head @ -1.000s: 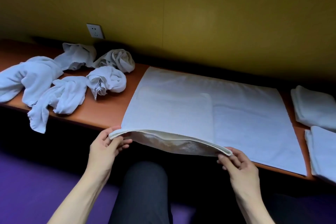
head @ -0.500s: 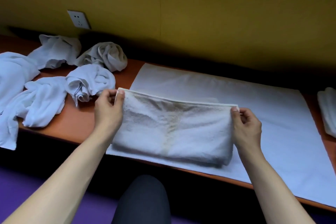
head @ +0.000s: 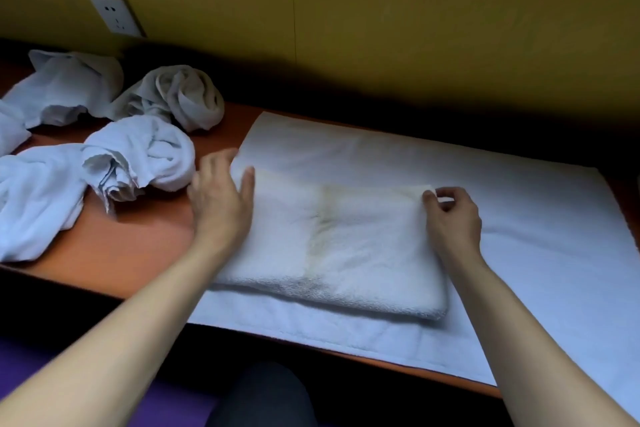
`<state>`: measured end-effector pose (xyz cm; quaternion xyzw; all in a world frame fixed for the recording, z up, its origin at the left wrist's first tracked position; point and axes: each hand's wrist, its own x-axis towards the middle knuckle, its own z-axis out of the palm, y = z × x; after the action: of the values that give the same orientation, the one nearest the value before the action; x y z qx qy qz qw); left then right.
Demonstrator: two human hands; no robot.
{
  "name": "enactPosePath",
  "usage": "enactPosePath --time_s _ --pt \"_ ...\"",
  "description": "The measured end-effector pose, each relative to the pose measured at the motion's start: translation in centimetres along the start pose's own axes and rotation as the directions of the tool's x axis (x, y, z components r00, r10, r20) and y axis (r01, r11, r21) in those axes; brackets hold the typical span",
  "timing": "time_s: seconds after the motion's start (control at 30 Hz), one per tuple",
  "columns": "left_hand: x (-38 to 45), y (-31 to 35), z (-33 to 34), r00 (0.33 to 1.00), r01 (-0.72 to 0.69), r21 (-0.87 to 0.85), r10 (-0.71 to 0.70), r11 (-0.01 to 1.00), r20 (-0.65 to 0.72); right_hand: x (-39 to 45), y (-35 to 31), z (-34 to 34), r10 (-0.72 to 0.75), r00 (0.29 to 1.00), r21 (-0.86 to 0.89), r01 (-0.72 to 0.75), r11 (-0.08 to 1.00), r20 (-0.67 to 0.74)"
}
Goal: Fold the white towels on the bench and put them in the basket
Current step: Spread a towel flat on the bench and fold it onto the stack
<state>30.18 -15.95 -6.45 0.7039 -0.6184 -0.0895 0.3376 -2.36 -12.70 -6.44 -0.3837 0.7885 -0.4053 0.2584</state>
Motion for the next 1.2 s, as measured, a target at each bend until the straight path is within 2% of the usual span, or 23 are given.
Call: enactPosePath --time_s 0.07,0.13,0.23,0.37,0.4,0.47,0.57,0.63,0.7,0.73,0.83,0.93,1.07,1.13,1.2 --pt "-3.4 0.7 -0.2 0.971 -0.23 0.084 0.223 0.97 0.087 -1.5 0.8 -0.7 0.003 1.0 -0.017 -0.003 1.0 0.012" --pt "-7.0 0.6 -0.2 0.917 -0.363 0.122 0.33 0.924 0.225 -3.6 1.4 -1.8 0.006 0.999 -0.053 -0.005 0.999 0.032" --pt "-10.3 -0.6 0.4 0.864 -0.423 0.25 0.303 0.871 0.403 -6.8 2.5 -3.2 0.063 0.995 -0.136 -0.052 0.989 0.075" --pt "-10.4 -1.0 0.9 0.847 -0.415 0.297 0.246 0.86 0.471 -9.0 3.1 -4.0 0.189 0.968 -0.184 -0.158 0.97 0.166" --pt "-10.3 -0.9 0.8 0.844 -0.408 0.295 0.234 0.864 0.483 -9.1 2.9 -4.0 0.225 0.952 -0.15 -0.196 0.969 0.206" --pt "-10.1 -0.8 0.3 0.824 -0.414 0.28 0.226 0.866 0.519 -8.9 1.9 -4.0 0.323 0.902 0.033 -0.346 0.938 0.288" --pt "-9.9 -1.4 -1.0 0.838 -0.368 0.264 0.195 0.892 0.51 -8.5 -0.6 -4.4 0.453 0.768 0.342 -0.618 0.707 0.452" --pt "-10.1 -2.4 -2.2 0.897 -0.248 0.302 0.101 0.921 0.431 -8.4 -2.1 -4.5 0.447 0.714 0.406 -0.685 0.605 0.539" --pt "-10.4 -3.6 -3.2 0.919 -0.142 0.325 0.003 0.935 0.395 -8.3 -3.4 -4.0 0.412 0.739 0.444 -0.659 0.608 0.533" --pt "-10.7 -4.2 -3.4 0.912 -0.117 0.312 -0.022 0.943 0.409 -8.3 -4.1 -3.6 0.383 0.776 0.474 -0.616 0.629 0.502" --pt "-11.1 -5.2 -3.6 0.907 -0.083 0.239 -0.026 0.967 0.42 -8.8 -6.8 -0.9 0.279 0.864 0.48 -0.472 0.74 0.42" --pt "-10.8 -5.3 -3.7 0.921 -0.051 0.212 -0.035 0.976 0.387 -9.9 -9.9 3.3 0.115 0.926 0.438 -0.276 0.856 0.359" --pt "-10.2 -5.2 -4.0 0.922 0.003 0.156 -0.064 0.988 0.383 -11.9 -13.3 8.4 -0.071 0.926 0.283 -0.039 0.958 0.371" --pt "-9.8 -5.7 -4.2 0.929 0.087 0.015 -0.086 0.996 0.361 -13.3 -14.6 10.6 -0.15 0.905 0.198 0.075 0.977 0.398" --pt "-9.2 -6.3 -4.8 0.929 0.226 -0.217 -0.143 0.95 0.341 -14.7 -15.1 12.9 -0.18 0.888 0.156 0.124 0.98 0.424"
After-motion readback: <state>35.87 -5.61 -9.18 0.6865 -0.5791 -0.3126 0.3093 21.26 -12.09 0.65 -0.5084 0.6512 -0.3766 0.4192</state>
